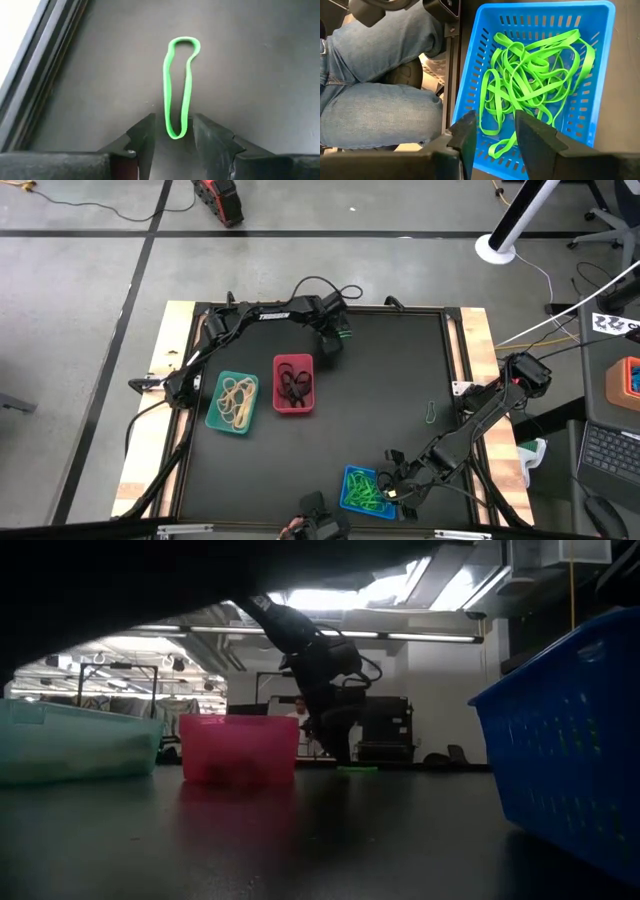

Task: Sort rubber bands into baskets
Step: Put the green rubber band into the blue bin

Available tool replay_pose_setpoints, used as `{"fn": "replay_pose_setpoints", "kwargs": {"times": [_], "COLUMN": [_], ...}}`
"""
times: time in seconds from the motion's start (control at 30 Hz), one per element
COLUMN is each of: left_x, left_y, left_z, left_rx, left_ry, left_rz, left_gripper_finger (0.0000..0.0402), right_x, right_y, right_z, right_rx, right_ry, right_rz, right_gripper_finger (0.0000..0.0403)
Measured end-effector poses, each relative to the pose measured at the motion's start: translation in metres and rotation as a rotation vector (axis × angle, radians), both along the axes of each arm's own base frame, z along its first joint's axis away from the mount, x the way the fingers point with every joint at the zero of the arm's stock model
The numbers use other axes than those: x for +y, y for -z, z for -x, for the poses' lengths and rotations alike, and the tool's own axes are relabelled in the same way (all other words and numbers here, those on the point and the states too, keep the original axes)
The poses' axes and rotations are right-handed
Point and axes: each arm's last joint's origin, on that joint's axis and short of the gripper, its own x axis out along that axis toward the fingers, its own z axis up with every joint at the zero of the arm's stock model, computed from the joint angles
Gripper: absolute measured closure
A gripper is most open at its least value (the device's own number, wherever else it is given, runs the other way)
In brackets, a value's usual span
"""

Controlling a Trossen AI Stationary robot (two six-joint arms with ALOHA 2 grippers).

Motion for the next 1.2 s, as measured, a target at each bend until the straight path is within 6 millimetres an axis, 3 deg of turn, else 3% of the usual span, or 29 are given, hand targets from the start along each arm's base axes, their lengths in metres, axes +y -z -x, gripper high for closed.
{"fn": "replay_pose_setpoints", "kwargs": {"times": [0.37,0.8,1.2], "left_x": [0.013,0.024,0.026], "left_y": [-0.002,-0.016,-0.006], "left_z": [0.004,-0.004,0.015], "left_rx": [-0.128,-0.307,-0.12], "left_ry": [-0.248,-0.376,-0.359], "left_rz": [0.168,0.221,0.252], "left_gripper_finger": [0.0272,0.0272,0.0273], "right_x": [0.0,0.0,0.0], "right_y": [0.0,-0.004,-0.004], "right_z": [0.0,0.003,0.003], "right_rx": [0.016,0.034,0.028], "right_ry": [-0.016,-0.052,-0.069], "right_rz": [-0.016,-0.049,-0.037], "right_gripper_finger": [0.0269,0.0269,0.0269]}}
